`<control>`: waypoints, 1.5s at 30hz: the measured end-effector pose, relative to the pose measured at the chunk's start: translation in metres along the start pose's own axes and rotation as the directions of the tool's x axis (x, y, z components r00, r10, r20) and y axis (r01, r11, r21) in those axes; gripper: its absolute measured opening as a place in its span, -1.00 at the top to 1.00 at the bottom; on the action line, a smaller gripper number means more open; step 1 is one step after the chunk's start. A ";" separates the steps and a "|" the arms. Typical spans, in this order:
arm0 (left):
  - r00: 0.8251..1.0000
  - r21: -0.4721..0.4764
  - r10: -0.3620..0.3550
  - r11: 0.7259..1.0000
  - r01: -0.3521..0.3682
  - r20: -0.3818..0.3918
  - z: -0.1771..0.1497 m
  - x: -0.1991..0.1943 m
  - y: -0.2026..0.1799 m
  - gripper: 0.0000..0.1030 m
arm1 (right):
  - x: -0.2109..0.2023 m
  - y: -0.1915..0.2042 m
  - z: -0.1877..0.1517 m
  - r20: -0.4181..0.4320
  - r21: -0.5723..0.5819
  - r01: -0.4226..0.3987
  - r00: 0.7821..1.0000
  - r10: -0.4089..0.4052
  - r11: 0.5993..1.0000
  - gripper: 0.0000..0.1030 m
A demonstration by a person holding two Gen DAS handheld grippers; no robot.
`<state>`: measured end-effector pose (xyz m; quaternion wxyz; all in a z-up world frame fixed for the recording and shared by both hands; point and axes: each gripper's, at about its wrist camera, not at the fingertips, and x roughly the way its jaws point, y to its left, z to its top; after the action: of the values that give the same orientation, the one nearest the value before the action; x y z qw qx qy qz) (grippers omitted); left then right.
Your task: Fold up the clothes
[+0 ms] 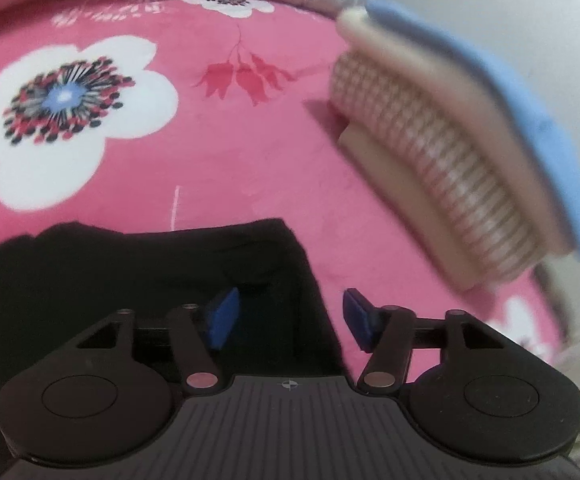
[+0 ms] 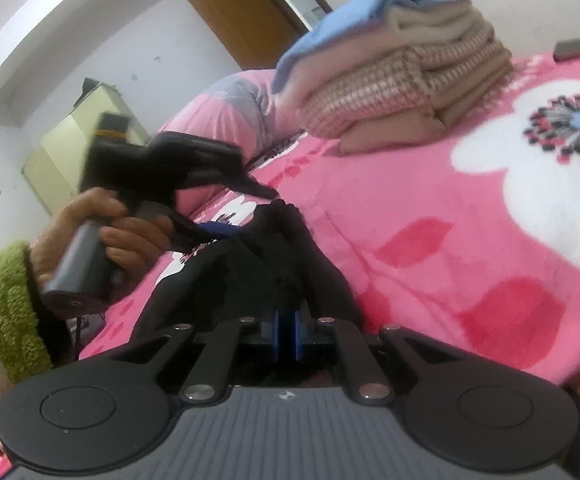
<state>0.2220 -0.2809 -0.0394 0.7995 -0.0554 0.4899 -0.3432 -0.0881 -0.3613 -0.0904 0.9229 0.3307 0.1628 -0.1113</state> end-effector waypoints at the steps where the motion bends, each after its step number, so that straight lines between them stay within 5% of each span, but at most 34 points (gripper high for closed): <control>1: 1.000 -0.020 -0.016 1.000 0.016 0.009 -0.001 -0.007 0.003 -0.14 | 0.000 -0.001 0.001 -0.002 0.009 -0.005 1.000 0.005 1.000 0.87; 8: 0.990 -0.037 -0.062 0.997 0.067 0.126 -0.035 -0.091 0.034 -0.22 | -0.002 -0.008 0.008 -0.017 0.075 -0.039 0.999 0.041 0.996 0.87; 12: 0.979 0.075 0.037 0.996 -0.053 0.198 -0.095 -0.137 0.043 -0.25 | -0.003 -0.009 0.012 -0.018 0.089 -0.051 0.998 0.053 0.995 0.87; 17: 0.956 0.209 0.168 0.953 -0.220 0.241 -0.169 -0.154 0.038 -0.25 | -0.002 -0.003 0.023 -0.014 0.065 -0.064 0.998 0.065 0.996 0.87; 23: 0.972 0.134 0.139 0.977 -0.166 0.191 -0.202 -0.145 0.052 -0.25 | 0.000 -0.012 0.030 -0.031 0.082 -0.028 0.999 0.030 0.996 0.87; 31: 0.985 0.040 0.063 0.997 -0.071 0.163 -0.202 -0.149 0.068 -0.25 | -0.004 -0.026 0.025 -0.103 0.108 -0.015 0.994 0.026 0.994 0.81; 36: 0.991 -0.009 0.000 1.000 0.001 0.136 -0.202 -0.147 0.076 -0.22 | -0.026 -0.059 0.035 -0.099 0.289 -0.035 0.993 0.066 0.957 0.77; 40: 0.993 -0.044 -0.043 0.998 0.048 0.109 -0.201 -0.142 0.077 -0.06 | -0.031 -0.071 0.043 -0.084 0.353 -0.052 0.993 0.087 0.934 0.76; 45: 0.996 -0.021 -0.005 1.000 0.007 0.087 -0.202 -0.135 0.068 0.23 | -0.016 -0.059 0.054 -0.130 0.288 -0.065 0.986 0.107 0.955 0.59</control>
<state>0.0511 -0.0979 -0.0717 0.8183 -0.0804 0.4583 -0.3375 -0.1085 -0.4395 -0.0787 0.8559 0.4732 0.1968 -0.0689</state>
